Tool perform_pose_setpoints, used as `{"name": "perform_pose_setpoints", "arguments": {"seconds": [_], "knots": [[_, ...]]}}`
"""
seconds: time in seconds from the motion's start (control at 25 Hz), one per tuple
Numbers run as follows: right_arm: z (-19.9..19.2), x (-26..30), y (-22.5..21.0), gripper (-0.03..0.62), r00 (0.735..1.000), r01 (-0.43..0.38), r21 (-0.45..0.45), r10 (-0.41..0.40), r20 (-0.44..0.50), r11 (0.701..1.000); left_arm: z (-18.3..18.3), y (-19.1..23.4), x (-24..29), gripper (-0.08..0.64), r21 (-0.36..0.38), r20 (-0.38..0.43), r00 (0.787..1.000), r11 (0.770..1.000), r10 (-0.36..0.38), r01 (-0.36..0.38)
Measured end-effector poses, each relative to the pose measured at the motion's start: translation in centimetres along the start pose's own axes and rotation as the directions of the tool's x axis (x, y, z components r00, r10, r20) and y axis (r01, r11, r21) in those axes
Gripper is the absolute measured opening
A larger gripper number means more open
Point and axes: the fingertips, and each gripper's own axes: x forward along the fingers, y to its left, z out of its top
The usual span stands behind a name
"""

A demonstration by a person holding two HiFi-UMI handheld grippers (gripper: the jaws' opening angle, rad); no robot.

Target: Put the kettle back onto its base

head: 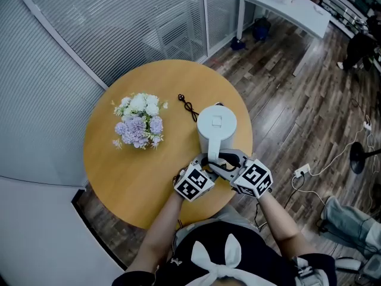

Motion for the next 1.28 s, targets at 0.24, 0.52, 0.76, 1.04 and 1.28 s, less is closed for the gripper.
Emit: {"name": "perform_pose_setpoints", "arguments": {"seconds": [0.24, 0.52, 0.76, 1.04, 1.28], "knots": [[-0.7, 0.0, 0.6, 0.150, 1.000, 0.006, 0.012, -0.006, 0.000, 1.000, -0.8, -0.4, 0.1, 0.156, 0.001, -0.007, 1.000, 1.000, 0.002, -0.002], [-1.2, 0.1, 1.6, 0.148, 1.000, 0.004, -0.022, -0.004, -0.017, 1.000, -1.5, -0.9, 0.1, 0.146, 0.000, -0.020, 1.000, 1.000, 0.004, -0.004], [-1.9, -0.5, 1.8, 0.149, 0.998, 0.048, -0.036, -0.049, -0.027, 0.998, -1.9, -1.5, 0.5, 0.141, 0.008, -0.032, 0.999, 1.000, 0.008, -0.008], [-2.8, -1.1, 1.7, 0.152, 0.997, 0.064, -0.030, -0.066, -0.046, 0.997, -2.4, -2.2, 1.2, 0.140, 0.025, -0.069, 0.998, 1.000, 0.001, 0.001], [-3.5, -0.7, 2.2, 0.149, 0.998, 0.047, -0.039, -0.049, -0.050, 0.998, -3.3, -2.4, 1.3, 0.133, 0.018, -0.077, 0.997, 1.000, 0.006, -0.004]]}}
